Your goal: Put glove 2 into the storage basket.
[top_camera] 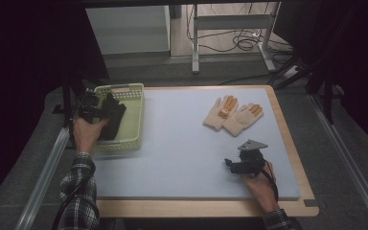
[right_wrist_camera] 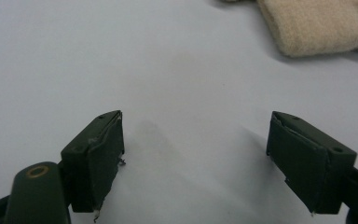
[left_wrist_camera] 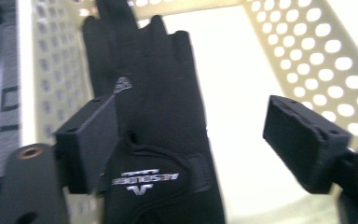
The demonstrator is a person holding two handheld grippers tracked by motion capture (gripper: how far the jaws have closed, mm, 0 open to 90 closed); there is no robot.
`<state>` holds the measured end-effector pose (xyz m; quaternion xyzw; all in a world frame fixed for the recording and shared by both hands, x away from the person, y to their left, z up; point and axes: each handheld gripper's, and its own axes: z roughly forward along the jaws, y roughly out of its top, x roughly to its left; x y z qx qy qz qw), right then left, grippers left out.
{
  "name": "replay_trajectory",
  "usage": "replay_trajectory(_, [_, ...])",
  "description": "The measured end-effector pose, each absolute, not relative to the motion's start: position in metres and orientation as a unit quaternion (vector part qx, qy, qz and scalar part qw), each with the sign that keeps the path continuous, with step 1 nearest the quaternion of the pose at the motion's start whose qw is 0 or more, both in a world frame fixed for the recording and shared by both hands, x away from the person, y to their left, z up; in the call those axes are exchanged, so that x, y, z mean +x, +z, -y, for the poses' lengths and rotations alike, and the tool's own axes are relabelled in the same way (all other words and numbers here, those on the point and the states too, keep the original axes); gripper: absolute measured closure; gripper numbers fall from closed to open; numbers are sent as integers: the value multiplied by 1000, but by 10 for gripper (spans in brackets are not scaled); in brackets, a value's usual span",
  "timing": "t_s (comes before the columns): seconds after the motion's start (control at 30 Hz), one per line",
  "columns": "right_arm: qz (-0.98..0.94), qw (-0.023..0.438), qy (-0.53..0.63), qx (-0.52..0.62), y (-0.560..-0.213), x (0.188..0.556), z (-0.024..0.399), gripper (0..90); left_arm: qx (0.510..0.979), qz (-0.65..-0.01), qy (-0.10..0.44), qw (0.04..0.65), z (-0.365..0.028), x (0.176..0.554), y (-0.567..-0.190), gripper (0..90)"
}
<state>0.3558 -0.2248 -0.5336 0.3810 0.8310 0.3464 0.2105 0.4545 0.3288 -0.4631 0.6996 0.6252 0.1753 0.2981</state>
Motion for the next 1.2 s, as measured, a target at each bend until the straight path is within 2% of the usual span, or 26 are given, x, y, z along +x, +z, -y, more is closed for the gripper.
replay_trajectory(0.13, [-831, 210, 346, 381, -534, 356, 225, 186, 702, -611, 173, 323, -326, 447, -461, 104])
replay_trajectory(0.33, [-831, 210, 346, 381, -533, 356, 225, 186, 707, -584, 171, 361, -319, 430, -457, 54])
replay_trajectory(0.57, [-831, 209, 346, 382, -533, 356, 225, 186, 734, -546, 175, 364, -299, 411, -452, 29])
replay_trajectory(1.2, [-831, 208, 346, 382, -533, 356, 225, 186, 769, -467, 163, 404, -241, 378, -450, 13])
